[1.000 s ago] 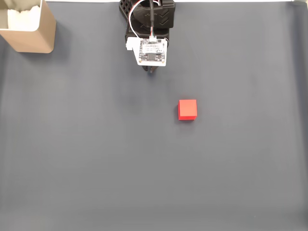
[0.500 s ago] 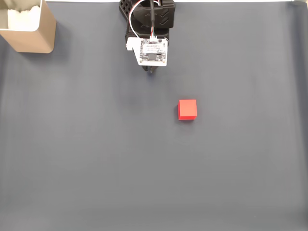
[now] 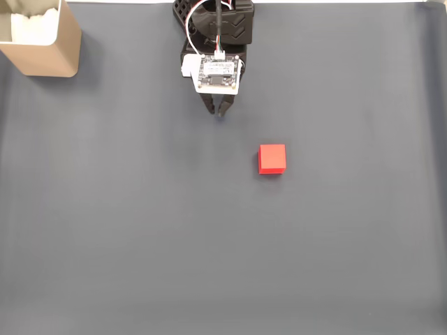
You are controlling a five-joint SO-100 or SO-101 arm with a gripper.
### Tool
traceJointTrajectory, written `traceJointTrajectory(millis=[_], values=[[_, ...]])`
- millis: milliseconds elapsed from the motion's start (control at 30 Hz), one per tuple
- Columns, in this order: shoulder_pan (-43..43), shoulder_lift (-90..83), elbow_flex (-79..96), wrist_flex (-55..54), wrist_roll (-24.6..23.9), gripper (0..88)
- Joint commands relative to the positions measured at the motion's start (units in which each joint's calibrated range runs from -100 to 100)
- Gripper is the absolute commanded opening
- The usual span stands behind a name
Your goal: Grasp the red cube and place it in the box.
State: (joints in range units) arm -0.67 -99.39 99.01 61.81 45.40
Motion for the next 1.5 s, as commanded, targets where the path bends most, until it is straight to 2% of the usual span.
traceJointTrajectory(millis=[0,333,700,1033,1267,1467], values=[[0.81,1.04,-2.02,-2.72,0.39,0.0],[-0.11,17.42,-20.36,-3.86,0.24,0.0],[-4.37,34.75,-42.25,3.84,-1.03,0.0],[-14.18,45.67,-56.49,11.63,-4.3,0.4],[-21.07,53.46,-63.24,12.86,-6.64,1.3],[-23.2,59.18,-68.07,12.94,-8.01,1.9]])
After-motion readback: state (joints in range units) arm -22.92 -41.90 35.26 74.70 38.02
